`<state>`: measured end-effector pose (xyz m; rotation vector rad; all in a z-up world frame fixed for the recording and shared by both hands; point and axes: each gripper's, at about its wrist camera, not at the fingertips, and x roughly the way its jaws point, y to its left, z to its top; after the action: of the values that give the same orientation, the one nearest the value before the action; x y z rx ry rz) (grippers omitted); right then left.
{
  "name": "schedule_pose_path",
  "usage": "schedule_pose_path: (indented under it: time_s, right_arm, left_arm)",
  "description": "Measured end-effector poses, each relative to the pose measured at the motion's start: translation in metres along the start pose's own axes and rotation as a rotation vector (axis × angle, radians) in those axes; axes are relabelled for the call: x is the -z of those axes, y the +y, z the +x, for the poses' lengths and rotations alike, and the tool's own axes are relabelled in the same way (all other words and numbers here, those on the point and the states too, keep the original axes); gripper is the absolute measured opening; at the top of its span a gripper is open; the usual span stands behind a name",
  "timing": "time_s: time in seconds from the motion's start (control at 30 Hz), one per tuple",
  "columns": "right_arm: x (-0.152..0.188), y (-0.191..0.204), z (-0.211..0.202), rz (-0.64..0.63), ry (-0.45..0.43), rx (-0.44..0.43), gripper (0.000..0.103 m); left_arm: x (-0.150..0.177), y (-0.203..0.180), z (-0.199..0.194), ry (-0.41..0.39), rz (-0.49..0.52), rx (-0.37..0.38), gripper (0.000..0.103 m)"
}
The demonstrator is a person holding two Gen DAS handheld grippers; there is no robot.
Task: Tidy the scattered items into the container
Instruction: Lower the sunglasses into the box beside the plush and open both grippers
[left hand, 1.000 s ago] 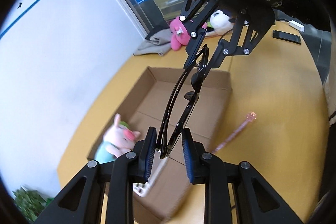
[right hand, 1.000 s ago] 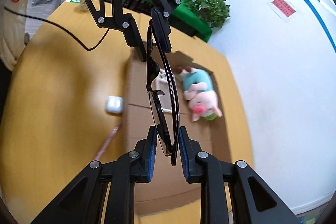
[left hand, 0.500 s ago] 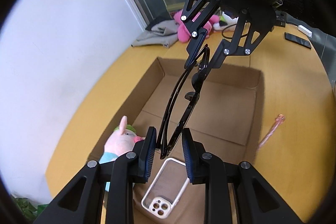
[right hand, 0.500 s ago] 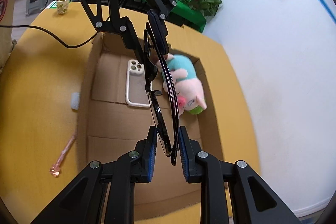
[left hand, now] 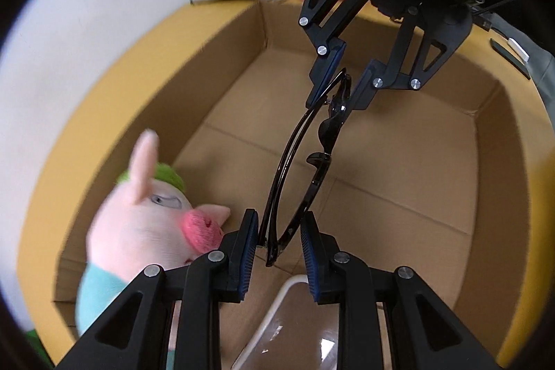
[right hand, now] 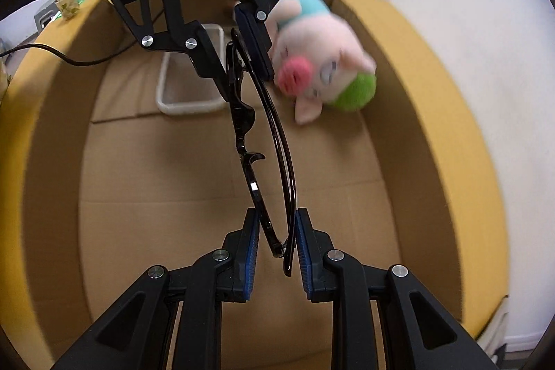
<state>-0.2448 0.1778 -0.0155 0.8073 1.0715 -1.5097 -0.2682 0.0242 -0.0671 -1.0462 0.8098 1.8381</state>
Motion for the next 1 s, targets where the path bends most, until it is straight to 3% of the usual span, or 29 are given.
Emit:
schedule_pose_path:
  time_s: [0.23, 1.0]
  right_arm:
    - [-0.003, -0.005, 0.035, 0.008, 0.063, -0.039, 0.023]
    - [-0.014, 0.003, 0.028, 0.082, 0.074, -0.038, 0.025]
  left_arm:
    - [0.007, 0.009, 0.039, 0.092, -0.023, -0.016, 0.025]
    - [0.01, 0.015, 0.027, 0.076, -0.069, -0.032, 0.028]
